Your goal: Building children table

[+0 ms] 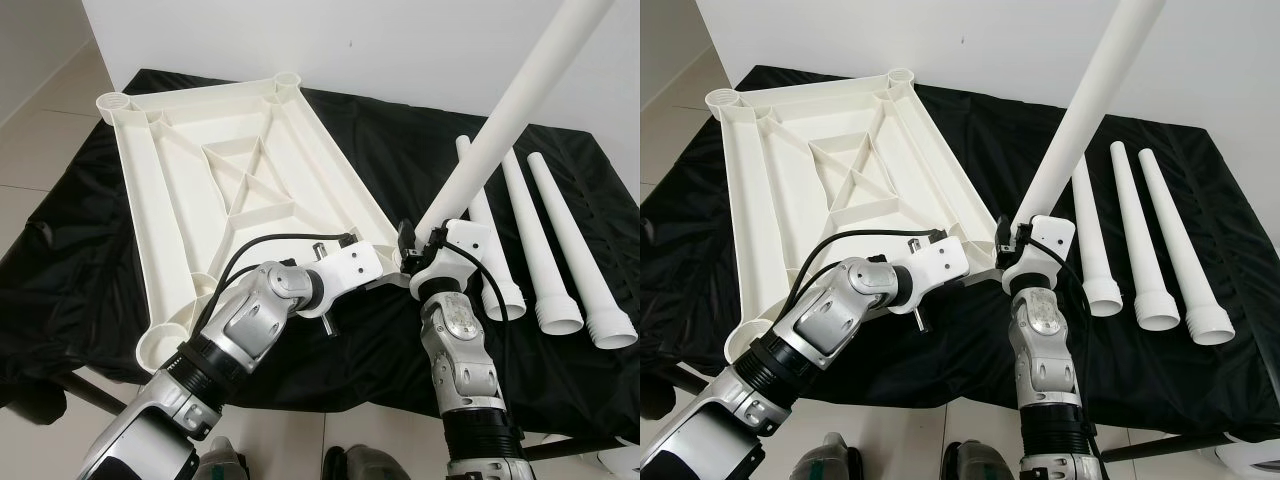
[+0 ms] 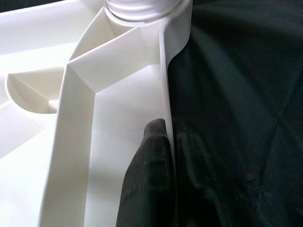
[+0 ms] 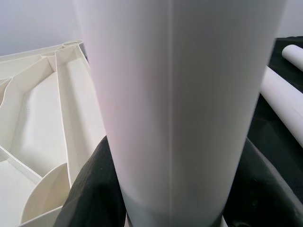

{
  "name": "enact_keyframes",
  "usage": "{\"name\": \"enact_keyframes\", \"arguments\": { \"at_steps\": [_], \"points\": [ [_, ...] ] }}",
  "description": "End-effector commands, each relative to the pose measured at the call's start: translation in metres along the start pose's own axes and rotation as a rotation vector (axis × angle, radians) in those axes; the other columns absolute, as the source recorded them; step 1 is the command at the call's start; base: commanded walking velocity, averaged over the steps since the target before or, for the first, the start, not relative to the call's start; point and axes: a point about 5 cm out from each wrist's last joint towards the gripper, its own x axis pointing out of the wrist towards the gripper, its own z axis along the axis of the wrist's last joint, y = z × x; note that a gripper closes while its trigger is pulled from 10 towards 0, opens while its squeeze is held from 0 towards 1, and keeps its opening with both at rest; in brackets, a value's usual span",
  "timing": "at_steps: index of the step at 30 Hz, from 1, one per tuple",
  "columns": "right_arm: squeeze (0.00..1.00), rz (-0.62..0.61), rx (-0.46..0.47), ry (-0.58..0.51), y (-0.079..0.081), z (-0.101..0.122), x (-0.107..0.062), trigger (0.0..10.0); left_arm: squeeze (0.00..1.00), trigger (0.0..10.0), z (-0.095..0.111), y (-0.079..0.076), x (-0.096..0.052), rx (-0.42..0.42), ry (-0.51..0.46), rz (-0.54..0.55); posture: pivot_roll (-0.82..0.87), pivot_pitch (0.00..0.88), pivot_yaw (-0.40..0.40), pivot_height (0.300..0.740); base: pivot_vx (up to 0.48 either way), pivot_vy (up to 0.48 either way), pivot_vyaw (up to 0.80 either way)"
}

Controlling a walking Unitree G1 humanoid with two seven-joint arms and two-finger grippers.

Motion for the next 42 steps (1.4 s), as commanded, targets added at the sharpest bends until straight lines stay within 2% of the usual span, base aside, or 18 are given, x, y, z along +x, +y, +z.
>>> {"name": "enact_keyframes", "arguments": {
  "at_steps": [1, 3, 7, 8, 11, 16, 18, 22, 25, 26, 33, 36, 40, 42],
  "points": [
    [0.0, 0.063, 0.066, 0.019, 0.021, -0.003, -0.003, 10.0, 0.0, 10.0, 0.002, -0.007, 0.005, 0.022, 0.003, -0.006, -0.02, 0.018, -0.073, 0.74, 0.0, 0.0, 0.0],
    [0.0, 0.018, 0.039, 0.014, 0.016, -0.002, -0.002, 10.0, 0.0, 10.0, 0.002, -0.006, 0.004, 0.02, 0.003, -0.002, -0.02, 0.024, -0.07, 0.74, 0.0, 0.0, 0.0],
    [0.0, 0.001, 0.025, 0.01, 0.014, -0.002, -0.001, 10.0, 0.0, 10.0, 0.002, -0.006, 0.004, 0.019, 0.003, -0.001, -0.02, 0.026, -0.068, 0.74, 0.0, 0.0, 0.0],
    [1.0, -0.008, 0.019, 0.005, 0.014, -0.001, 0.0, 10.0, 0.0, 10.0, 0.002, -0.005, 0.004, 0.018, 0.003, 0.0, -0.02, 0.029, -0.064, 0.74, 0.0, 0.0, 0.0],
    [1.0, 0.026, 0.046, -0.002, 0.014, 0.001, 0.0, 10.0, 0.0, 10.0, 0.002, -0.005, 0.004, 0.015, 0.002, 0.0, -0.02, 0.031, -0.063, 0.74, 0.0, 0.0, 0.0],
    [1.0, 0.017, 0.021, -0.011, 0.009, 0.003, 0.001, 10.0, 0.0, 10.0, 0.002, -0.004, 0.004, 0.015, 0.003, 0.003, -0.03, 0.031, -0.062, 0.74, 0.0, 0.0, 0.0],
    [1.0, 0.016, 0.002, -0.015, 0.004, 0.004, 0.002, 10.0, 0.0, 10.0, 0.003, -0.004, 0.004, 0.014, 0.001, 0.004, -0.03, 0.032, -0.062, 0.74, 0.0, 0.0, 0.0],
    [1.0, 0.043, -0.031, -0.02, -0.017, 0.01, 0.01, 10.0, 0.0, 10.0, 0.004, -0.002, 0.005, 0.015, -0.002, 0.006, -0.04, 0.033, -0.058, 0.74, 0.0, 0.0, 0.0],
    [1.0, 0.057, -0.042, -0.025, -0.022, 0.012, 0.012, 10.0, 0.0, 10.0, 0.004, -0.002, 0.005, 0.015, -0.003, 0.007, -0.04, 0.033, -0.058, 0.74, 0.0, 0.0, 0.0],
    [0.0, 0.072, -0.064, -0.027, -0.027, 0.013, 0.014, 10.0, 0.0, 10.0, 0.004, -0.001, 0.005, 0.015, -0.003, 0.008, -0.04, 0.033, -0.058, 0.74, 0.0, 0.0, 0.0],
    [0.0, 0.169, -0.113, -0.009, -0.04, 0.015, 0.019, 10.0, 0.0, 10.0, 0.004, -0.002, 0.005, 0.014, -0.001, 0.007, -0.04, 0.034, -0.056, 0.74, 0.0, 0.0, 0.0],
    [0.0, 0.349, -0.133, 0.01, -0.044, 0.018, 0.018, 10.0, 0.0, 10.0, 0.004, -0.001, 0.005, 0.016, -0.002, 0.007, -0.04, 0.034, -0.055, 0.74, 0.0, 0.0, 0.0],
    [0.0, 0.42, -0.142, 0.023, -0.047, 0.018, 0.018, 10.0, 0.0, 10.0, 0.004, -0.001, 0.005, 0.017, -0.002, 0.008, -0.04, 0.033, -0.053, 0.74, 0.0, 0.0, 0.0],
    [0.0, 0.47, -0.147, 0.036, -0.054, 0.02, 0.021, 10.0, 0.0, 10.0, 0.005, -0.001, 0.005, 0.02, -0.003, 0.006, -0.04, 0.031, -0.051, 0.74, 0.0, 0.0, 0.0]
  ]
}}
